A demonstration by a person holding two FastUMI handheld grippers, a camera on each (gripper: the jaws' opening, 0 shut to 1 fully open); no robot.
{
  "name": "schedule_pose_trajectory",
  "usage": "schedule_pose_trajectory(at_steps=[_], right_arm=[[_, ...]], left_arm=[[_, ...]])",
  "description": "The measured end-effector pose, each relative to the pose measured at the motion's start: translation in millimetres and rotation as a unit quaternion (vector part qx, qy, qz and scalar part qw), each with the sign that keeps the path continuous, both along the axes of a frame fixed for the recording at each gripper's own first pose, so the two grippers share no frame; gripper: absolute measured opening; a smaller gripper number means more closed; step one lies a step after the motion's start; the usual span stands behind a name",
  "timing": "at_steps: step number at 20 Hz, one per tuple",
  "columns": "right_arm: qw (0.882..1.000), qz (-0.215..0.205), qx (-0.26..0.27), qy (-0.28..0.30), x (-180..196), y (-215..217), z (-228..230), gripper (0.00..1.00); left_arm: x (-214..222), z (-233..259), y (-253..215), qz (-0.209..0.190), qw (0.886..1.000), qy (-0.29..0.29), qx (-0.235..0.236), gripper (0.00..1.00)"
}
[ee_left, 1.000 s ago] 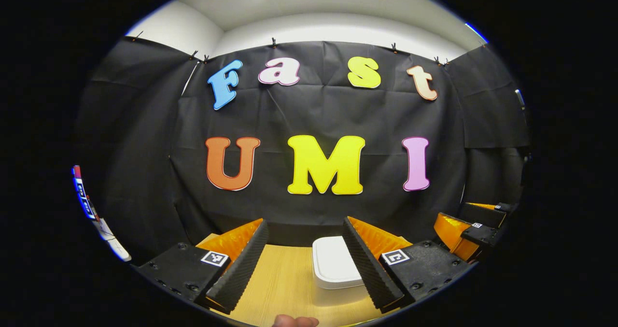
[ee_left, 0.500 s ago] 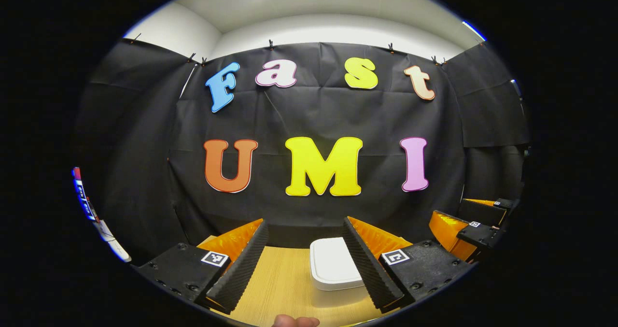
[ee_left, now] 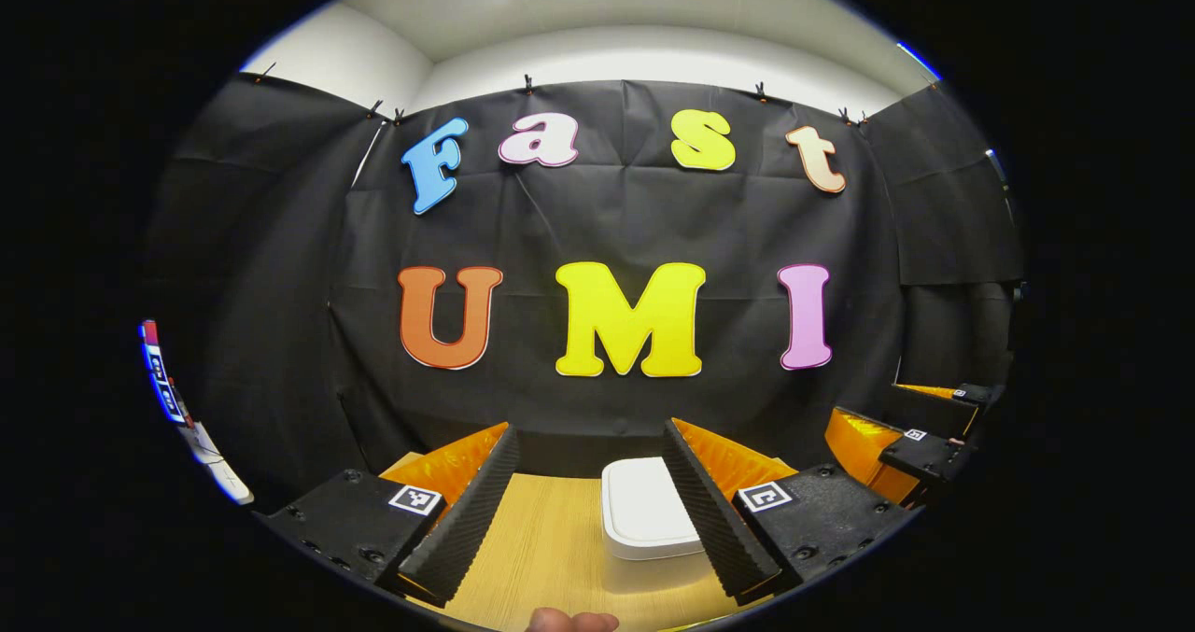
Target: Press the lid of the desktop garbage bin to open it, pick up the crumpled paper on the desktop and throw it into the bin, then pick up the pop can on the desktop and drop it into the bin, and finally close the garbage bin lid.
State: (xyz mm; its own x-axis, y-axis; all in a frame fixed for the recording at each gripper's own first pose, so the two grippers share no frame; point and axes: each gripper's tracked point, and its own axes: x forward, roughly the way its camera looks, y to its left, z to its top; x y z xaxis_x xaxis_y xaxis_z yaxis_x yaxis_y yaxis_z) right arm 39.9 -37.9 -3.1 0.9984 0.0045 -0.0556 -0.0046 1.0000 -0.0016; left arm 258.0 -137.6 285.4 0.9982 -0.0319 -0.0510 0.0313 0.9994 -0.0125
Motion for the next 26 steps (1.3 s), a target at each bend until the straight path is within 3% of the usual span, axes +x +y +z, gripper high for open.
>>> schedule_pose_trajectory(at_steps=[26], right_arm=[[1.000,0.006,-0.003,0.001,7.7,4.8,-0.2,0.94]], left_arm=[[2.2,-0.7,0.9,0.005,1.000,0.002,0.009,0.99]])
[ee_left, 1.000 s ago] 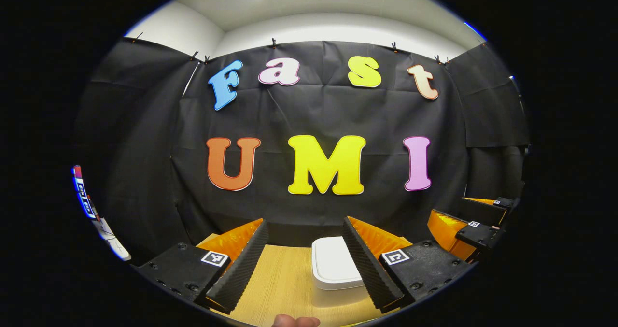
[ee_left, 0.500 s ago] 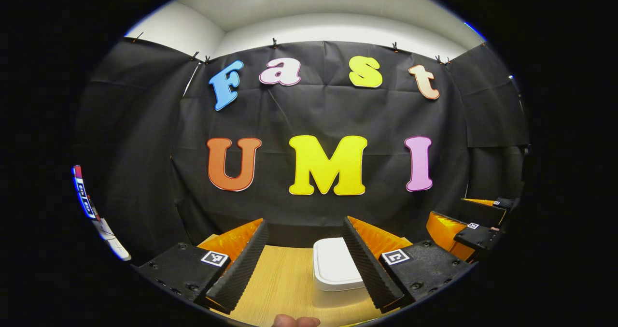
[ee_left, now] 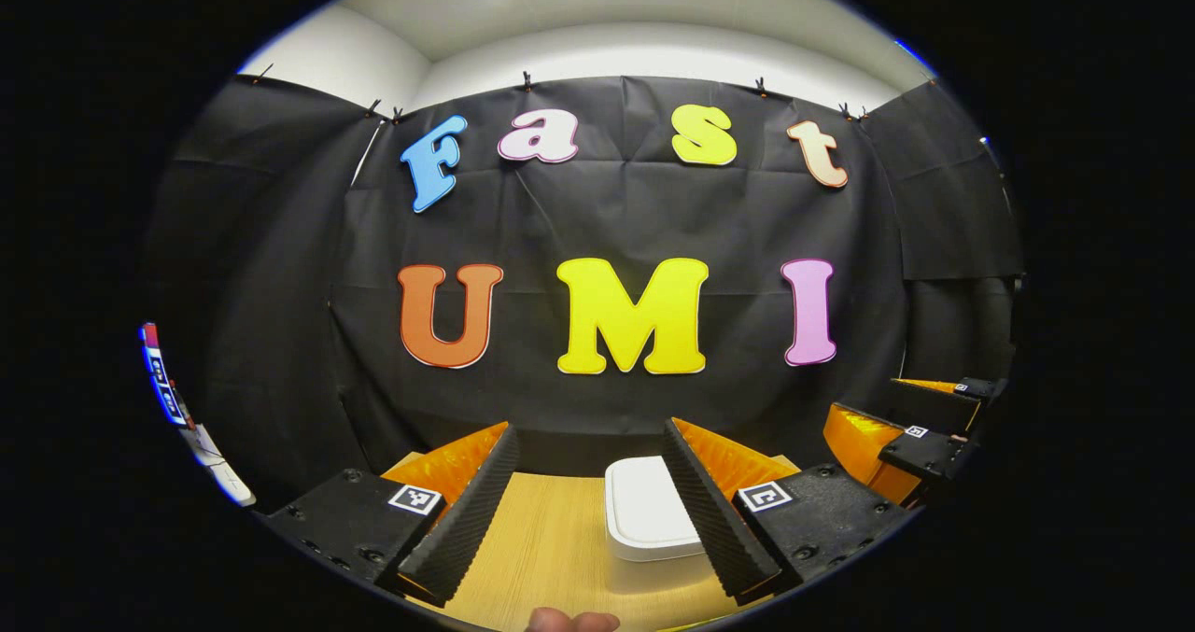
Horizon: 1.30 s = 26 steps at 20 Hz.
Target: Press the lid of the desktop garbage bin to open it, pick up the crumpled paper on the desktop and throw it into the bin, then pick up the pop can on the desktop and drop it into the bin, and finally close the garbage bin lid.
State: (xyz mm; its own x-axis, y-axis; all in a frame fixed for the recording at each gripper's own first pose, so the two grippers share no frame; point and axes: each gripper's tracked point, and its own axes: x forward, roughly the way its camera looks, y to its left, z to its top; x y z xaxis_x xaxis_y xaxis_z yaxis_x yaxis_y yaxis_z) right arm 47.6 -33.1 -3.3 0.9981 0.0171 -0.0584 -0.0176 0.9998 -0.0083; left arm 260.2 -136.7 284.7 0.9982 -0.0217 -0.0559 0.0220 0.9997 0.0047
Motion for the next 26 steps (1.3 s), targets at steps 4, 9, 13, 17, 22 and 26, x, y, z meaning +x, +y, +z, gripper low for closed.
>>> schedule_pose_trajectory(at_steps=[4,9,13,17,22,26], right_arm=[[1.000,0.002,0.001,0.001,-1.1,-0.5,0.1,0.94],[1.000,0.000,0.001,0.002,-1.5,-2.8,-0.7,0.94],[1.000,-0.006,0.002,0.000,-3.6,-5.2,0.3,0.94],[1.000,-0.003,0.002,-0.005,-5.0,-3.1,4.5,0.95],[1.000,-0.006,0.002,-0.005,-8.6,-4.0,3.2,0.94],[1.000,-0.013,0.003,-0.002,-10.5,-7.5,0.4,0.94]], left_arm=[[0.1,0.9,0.6,0.005,1.000,-0.002,0.000,0.99],[-0.4,2.1,0.0,0.004,1.000,-0.003,0.002,0.99],[-0.6,2.5,0.1,0.005,1.000,-0.004,0.004,0.99],[-1.3,3.9,0.0,0.006,1.000,-0.007,0.003,0.99],[-1.3,1.9,0.6,0.006,1.000,-0.008,0.000,0.99],[-0.6,0.2,1.3,0.009,1.000,-0.007,0.000,0.99]])
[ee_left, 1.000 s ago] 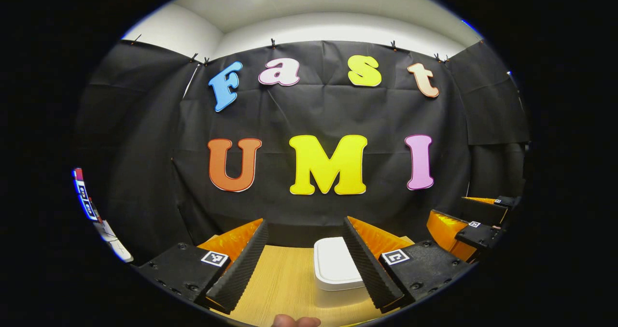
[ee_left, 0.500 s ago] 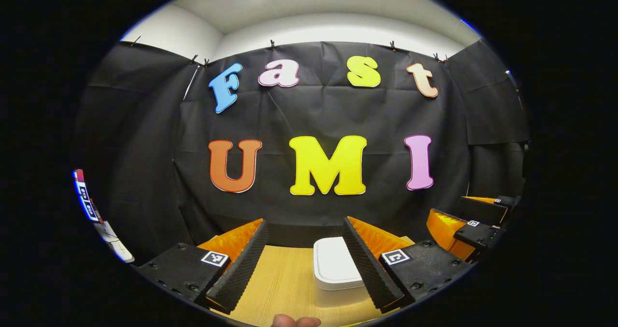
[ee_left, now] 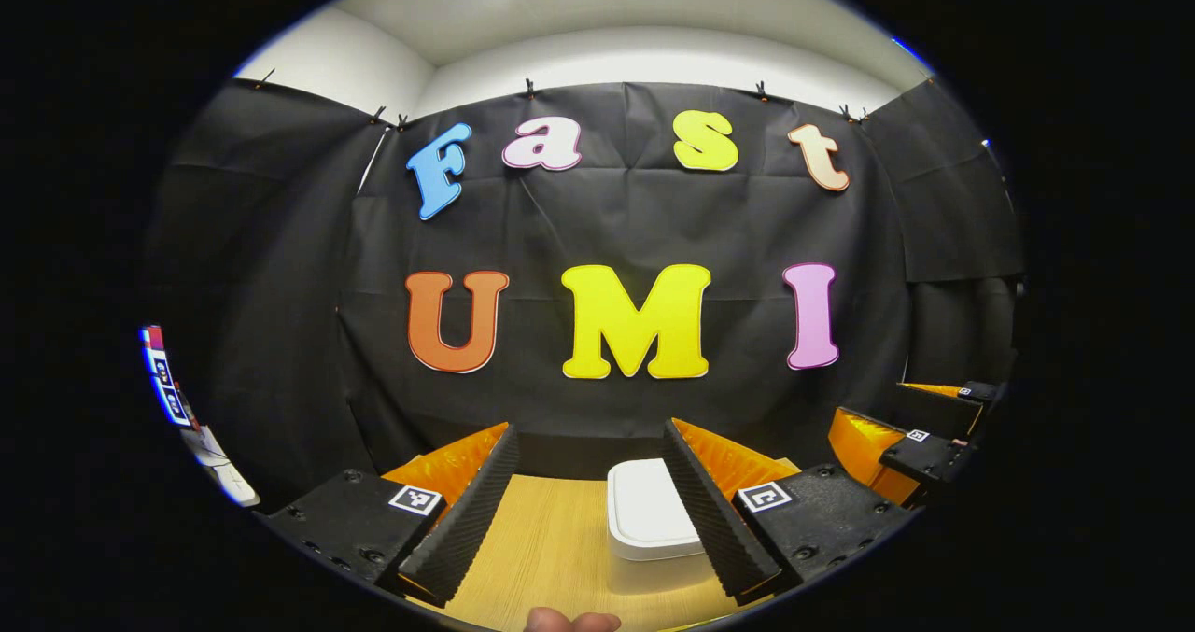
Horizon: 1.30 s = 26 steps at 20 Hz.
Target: Press the lid of the desktop garbage bin to open it, pick up the crumpled paper on the desktop and throw it into the bin, then pick up the pop can on the desktop and drop it into the bin, and finally close the garbage bin lid.
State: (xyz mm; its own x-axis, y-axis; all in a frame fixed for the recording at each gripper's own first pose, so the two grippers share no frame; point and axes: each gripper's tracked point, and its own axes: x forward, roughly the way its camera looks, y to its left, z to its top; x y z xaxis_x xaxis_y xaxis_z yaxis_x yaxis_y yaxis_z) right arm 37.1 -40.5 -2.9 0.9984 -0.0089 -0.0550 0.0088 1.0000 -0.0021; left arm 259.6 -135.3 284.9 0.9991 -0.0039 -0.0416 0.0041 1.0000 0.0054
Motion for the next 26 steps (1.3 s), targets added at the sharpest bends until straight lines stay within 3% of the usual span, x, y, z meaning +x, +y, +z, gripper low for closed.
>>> schedule_pose_trajectory(at_steps=[26], right_arm=[[1.000,-0.006,0.006,-0.009,4.3,4.5,4.0,0.94]], left_arm=[[0.6,1.2,2.0,0.006,1.000,-0.003,0.003,0.99]])
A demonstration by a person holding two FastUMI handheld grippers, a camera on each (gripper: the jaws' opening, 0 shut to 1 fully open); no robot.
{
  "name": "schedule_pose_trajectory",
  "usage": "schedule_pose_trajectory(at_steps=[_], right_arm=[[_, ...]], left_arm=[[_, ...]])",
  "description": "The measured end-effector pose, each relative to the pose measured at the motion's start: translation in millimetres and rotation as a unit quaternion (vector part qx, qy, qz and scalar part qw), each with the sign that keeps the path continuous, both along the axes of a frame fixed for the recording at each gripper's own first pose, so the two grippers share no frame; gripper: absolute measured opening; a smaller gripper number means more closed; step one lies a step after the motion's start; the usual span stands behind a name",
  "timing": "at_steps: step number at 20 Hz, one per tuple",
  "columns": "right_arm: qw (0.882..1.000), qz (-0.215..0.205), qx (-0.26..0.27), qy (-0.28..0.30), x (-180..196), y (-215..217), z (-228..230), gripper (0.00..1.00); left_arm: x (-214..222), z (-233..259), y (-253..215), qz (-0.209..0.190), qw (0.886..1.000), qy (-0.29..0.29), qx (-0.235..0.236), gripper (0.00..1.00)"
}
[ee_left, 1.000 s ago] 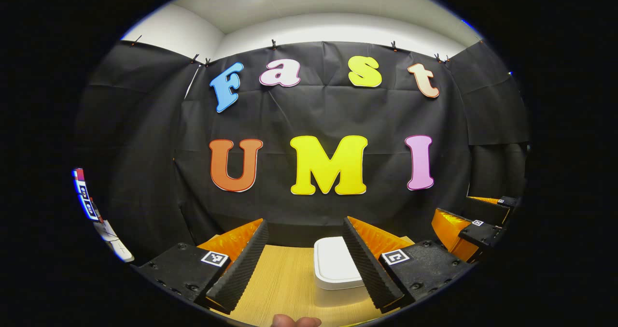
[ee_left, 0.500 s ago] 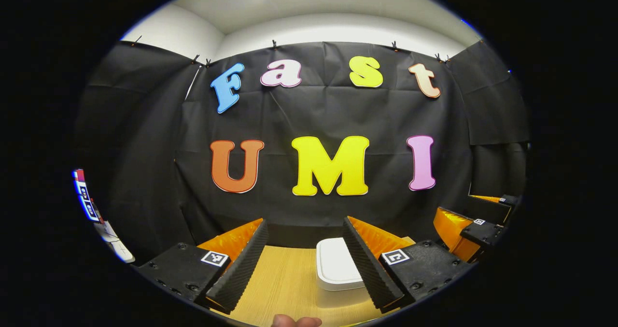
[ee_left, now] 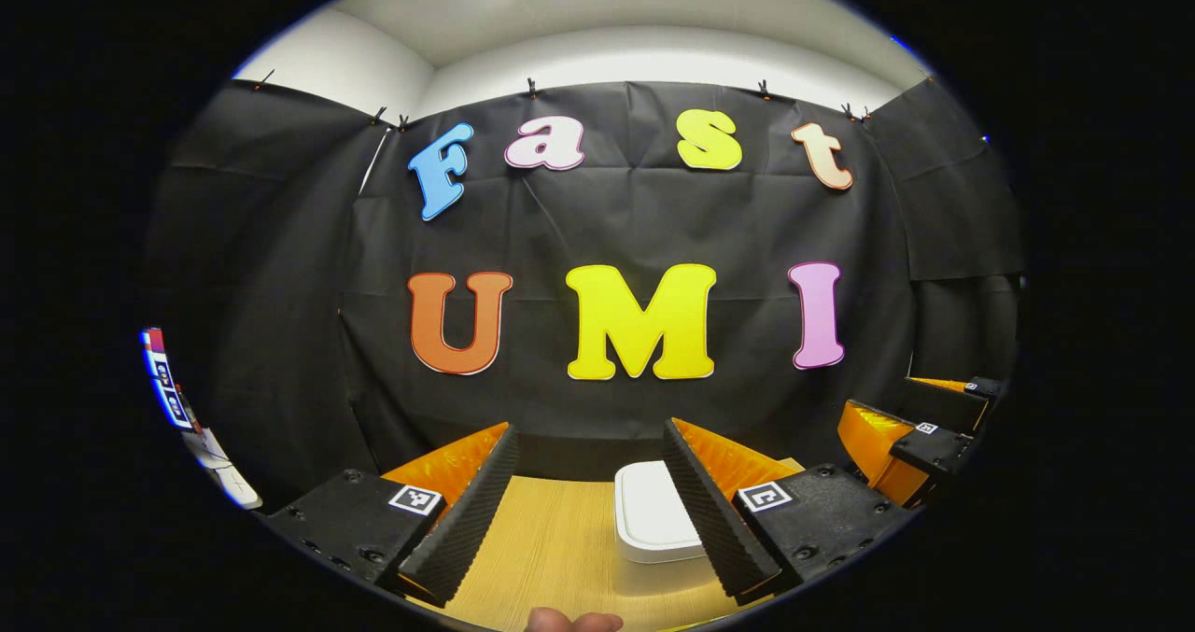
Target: Press the lid of the desktop garbage bin to open it, pick up the crumpled paper on the desktop and throw it into the bin, then pick up the pop can on the desktop and drop it into the bin, and finally close the garbage bin lid.
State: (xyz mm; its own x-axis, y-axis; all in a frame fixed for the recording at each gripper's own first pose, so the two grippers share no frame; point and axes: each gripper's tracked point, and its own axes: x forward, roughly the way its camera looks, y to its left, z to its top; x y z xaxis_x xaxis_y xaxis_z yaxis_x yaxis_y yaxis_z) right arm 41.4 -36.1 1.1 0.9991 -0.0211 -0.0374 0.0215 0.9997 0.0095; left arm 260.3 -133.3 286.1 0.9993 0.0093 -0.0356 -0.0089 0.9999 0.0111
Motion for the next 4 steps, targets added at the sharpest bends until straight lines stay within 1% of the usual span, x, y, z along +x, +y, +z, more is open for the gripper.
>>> schedule_pose_trajectory(at_steps=[4], right_arm=[[1.000,0.003,-0.002,-0.001,0.1,2.5,-0.3,0.95]], left_arm=[[0.6,-0.6,1.3,0.004,1.000,-0.001,0.000,0.99]])
